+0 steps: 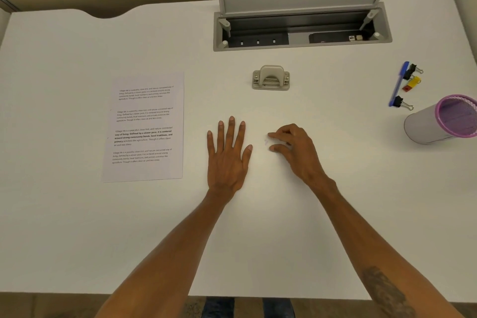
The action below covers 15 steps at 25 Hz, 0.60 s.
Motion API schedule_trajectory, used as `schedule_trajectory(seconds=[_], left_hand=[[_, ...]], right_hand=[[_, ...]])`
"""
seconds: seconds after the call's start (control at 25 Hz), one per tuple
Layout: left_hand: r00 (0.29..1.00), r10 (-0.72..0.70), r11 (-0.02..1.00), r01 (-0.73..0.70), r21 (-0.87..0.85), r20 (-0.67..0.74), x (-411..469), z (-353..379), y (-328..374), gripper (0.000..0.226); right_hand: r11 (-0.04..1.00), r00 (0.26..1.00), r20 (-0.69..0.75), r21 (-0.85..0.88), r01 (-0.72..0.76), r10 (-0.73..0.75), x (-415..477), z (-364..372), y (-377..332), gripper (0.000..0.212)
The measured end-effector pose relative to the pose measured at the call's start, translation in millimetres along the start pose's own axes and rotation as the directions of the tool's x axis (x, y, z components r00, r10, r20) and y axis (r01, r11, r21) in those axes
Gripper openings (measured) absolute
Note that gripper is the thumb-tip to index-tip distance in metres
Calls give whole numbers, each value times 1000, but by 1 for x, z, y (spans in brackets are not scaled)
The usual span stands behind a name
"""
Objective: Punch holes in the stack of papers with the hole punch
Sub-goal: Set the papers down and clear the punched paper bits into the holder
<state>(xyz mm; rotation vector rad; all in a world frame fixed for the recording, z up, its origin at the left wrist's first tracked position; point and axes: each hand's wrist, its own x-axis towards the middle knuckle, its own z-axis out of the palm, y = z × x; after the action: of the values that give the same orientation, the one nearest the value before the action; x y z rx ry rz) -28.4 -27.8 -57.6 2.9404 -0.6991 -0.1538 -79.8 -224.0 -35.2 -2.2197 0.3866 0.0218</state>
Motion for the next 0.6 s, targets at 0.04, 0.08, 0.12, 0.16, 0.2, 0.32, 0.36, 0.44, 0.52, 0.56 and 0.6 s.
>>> schedule_trajectory(seconds=[0.04, 0.08, 0.12, 0.16, 0.2, 0.32, 0.36, 0.44, 0.52, 0.56, 0.6], left_hand=[[1000, 0, 1000, 0, -1, 1, 0, 0, 0, 61], [1000, 1, 1000, -1, 1, 1, 0, 0, 0, 61], [1000, 3, 1000, -3, 5, 2, -1, 0, 0, 61], [1000, 3, 1000, -3, 7, 3, -1, 0, 0, 61], [1000, 1, 1000, -1, 6, 3, 0, 0, 0, 62], [1000, -3, 1000, 3, 7, -3, 0, 0, 1, 61], [1000, -5, 1000, 5, 10, -5, 0, 0, 1, 61], [1000, -5, 1000, 5, 12, -2, 0, -1, 1, 61], [1000, -5, 1000, 5, 6, 1, 0, -1, 2, 61], [1000, -5, 1000, 5, 4, 3, 0, -2, 1, 61], [1000, -6, 1000, 6, 5, 4, 0, -2, 1, 61]], right_hand=[[1000, 1000, 3, 8, 7, -7, 2, 2, 0, 30], [999, 1000, -6, 40, -1, 1, 3, 3, -2, 29], [996, 1000, -20, 84, -16, 17, 3, 3, -2, 28], [990, 999, -32, 137, -26, 31, 4, 3, -3, 26], [984, 998, -45, 176, -29, 38, 4, 4, -5, 24], [991, 993, -108, 135, -22, 37, 6, 11, -9, 18], [991, 992, -119, 127, -33, 48, 7, 13, -9, 16], [988, 990, -120, 146, -58, 75, 9, 15, -8, 13], [989, 990, -124, 140, -50, 68, 10, 17, -6, 11], [992, 990, -130, 125, -35, 51, 10, 18, -6, 10], [995, 990, -136, 99, -14, 27, 10, 18, -7, 9]])
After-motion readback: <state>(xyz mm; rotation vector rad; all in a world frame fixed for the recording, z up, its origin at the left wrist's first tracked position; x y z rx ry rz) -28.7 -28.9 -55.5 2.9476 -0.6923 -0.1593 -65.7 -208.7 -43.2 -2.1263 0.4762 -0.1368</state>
